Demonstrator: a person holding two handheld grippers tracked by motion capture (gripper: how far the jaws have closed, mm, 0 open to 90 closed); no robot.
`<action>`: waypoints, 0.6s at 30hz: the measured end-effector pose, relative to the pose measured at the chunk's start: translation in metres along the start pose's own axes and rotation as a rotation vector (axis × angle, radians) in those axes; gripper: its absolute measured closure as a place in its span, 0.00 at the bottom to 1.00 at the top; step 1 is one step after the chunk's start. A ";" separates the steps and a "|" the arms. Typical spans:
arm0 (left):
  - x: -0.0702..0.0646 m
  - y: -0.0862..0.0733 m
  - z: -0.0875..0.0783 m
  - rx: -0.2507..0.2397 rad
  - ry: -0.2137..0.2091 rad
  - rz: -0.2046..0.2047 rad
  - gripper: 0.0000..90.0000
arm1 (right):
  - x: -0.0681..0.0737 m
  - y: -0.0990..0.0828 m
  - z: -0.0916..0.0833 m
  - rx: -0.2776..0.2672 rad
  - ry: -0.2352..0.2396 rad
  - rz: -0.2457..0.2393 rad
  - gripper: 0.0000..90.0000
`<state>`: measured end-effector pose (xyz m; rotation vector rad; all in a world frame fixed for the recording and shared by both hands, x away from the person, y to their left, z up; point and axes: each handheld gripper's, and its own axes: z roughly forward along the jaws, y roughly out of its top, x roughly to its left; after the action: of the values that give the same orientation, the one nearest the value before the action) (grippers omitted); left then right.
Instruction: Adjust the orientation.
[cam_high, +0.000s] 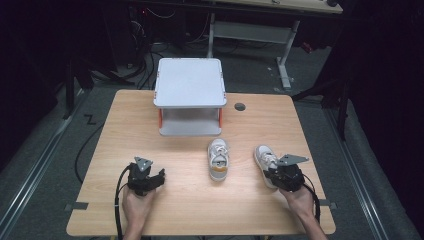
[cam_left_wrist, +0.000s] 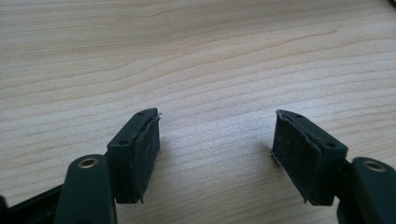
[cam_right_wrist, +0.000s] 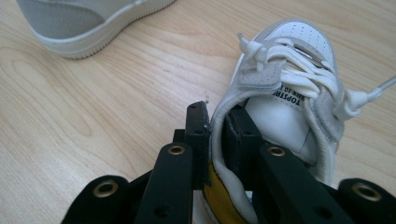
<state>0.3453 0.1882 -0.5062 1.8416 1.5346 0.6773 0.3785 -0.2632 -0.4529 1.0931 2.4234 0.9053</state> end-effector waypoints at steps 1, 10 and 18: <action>0.000 0.000 0.000 0.000 0.000 0.000 0.36 | 0.000 0.002 -0.001 -0.004 -0.002 -0.007 0.90; 0.001 0.000 0.000 0.000 -0.005 0.000 0.36 | 0.009 0.026 -0.002 -0.027 0.004 -0.033 0.90; 0.001 0.000 0.000 -0.001 -0.007 -0.004 0.35 | 0.021 0.049 0.015 -0.005 0.029 -0.035 0.89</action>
<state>0.3453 0.1893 -0.5061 1.8380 1.5324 0.6698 0.3992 -0.2163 -0.4319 1.0399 2.4544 0.9215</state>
